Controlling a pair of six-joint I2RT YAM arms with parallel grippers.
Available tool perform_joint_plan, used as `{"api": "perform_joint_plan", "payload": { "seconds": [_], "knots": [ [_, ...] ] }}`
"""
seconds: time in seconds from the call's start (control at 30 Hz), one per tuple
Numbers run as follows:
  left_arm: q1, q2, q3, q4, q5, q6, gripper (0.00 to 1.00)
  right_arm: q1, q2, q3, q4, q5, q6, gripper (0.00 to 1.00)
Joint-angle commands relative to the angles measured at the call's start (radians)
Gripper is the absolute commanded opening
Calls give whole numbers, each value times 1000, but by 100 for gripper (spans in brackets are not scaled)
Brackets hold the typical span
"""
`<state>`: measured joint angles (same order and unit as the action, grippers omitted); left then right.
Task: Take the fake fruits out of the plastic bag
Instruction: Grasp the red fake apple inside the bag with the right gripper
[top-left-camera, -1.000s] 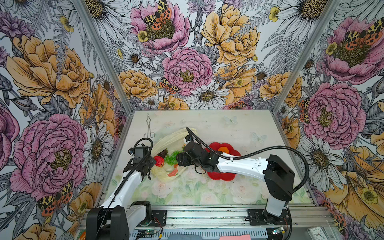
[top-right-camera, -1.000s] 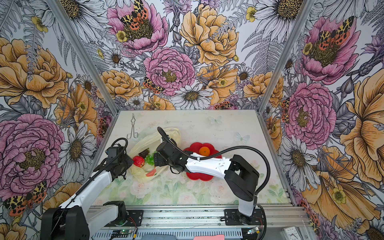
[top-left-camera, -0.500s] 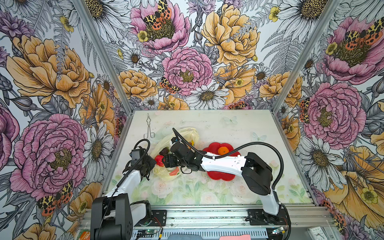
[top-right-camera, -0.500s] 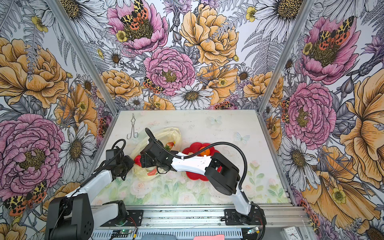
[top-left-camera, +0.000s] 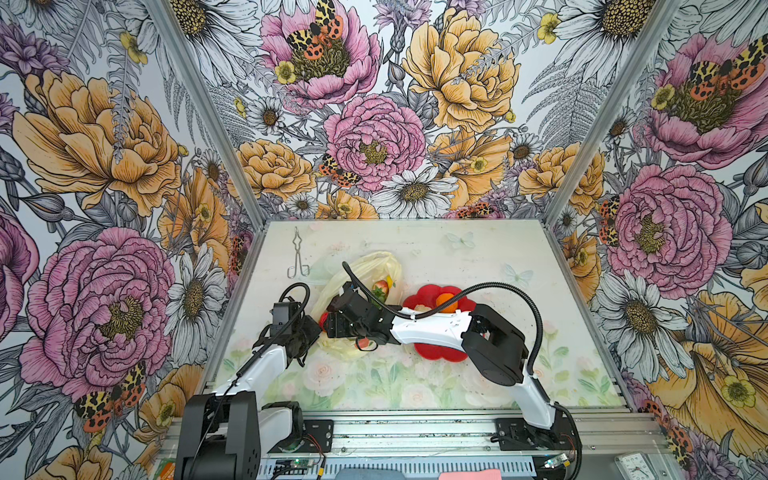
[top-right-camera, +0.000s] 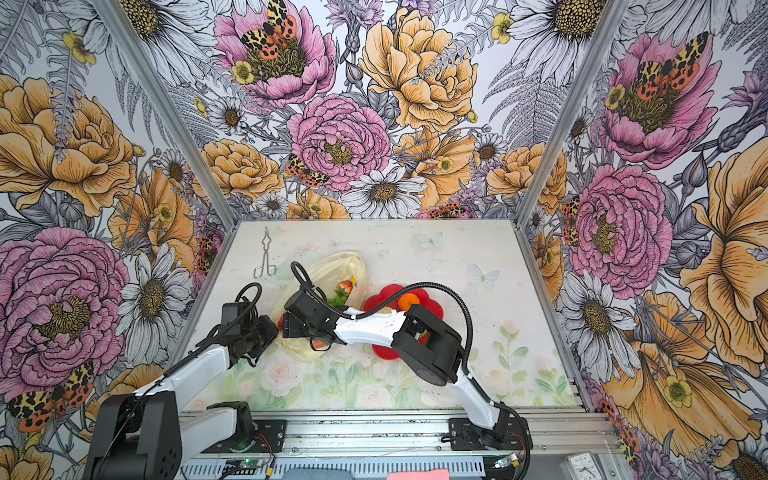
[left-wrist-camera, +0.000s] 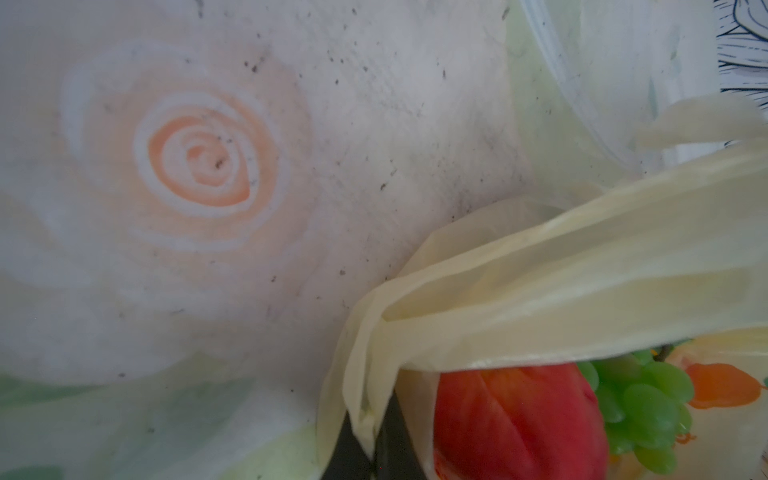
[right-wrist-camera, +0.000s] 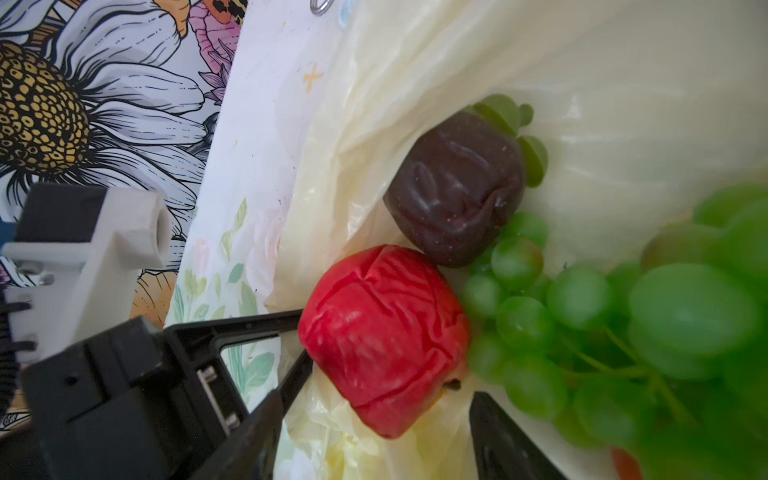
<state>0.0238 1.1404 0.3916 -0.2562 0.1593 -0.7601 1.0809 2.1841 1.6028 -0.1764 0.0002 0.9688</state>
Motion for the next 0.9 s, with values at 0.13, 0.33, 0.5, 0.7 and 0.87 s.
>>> {"api": "perform_joint_plan", "payload": {
  "seconds": [0.13,0.33,0.5,0.7,0.87],
  "knots": [
    [-29,-17,-32,15,-2,-30,3,-4,-20,-107,148,6,149,72],
    [-37,-36,-46,14,3,-36,3,-11,15,-119,214,-29,208,71],
    [-47,-46,-60,9,14,-41,2,-22,44,-97,222,-21,209,74],
    [-60,-86,-92,2,8,-54,2,-40,77,-59,224,-26,212,77],
    [-70,-118,-107,-15,4,-59,2,-41,103,-20,222,-37,208,79]
  ]
}}
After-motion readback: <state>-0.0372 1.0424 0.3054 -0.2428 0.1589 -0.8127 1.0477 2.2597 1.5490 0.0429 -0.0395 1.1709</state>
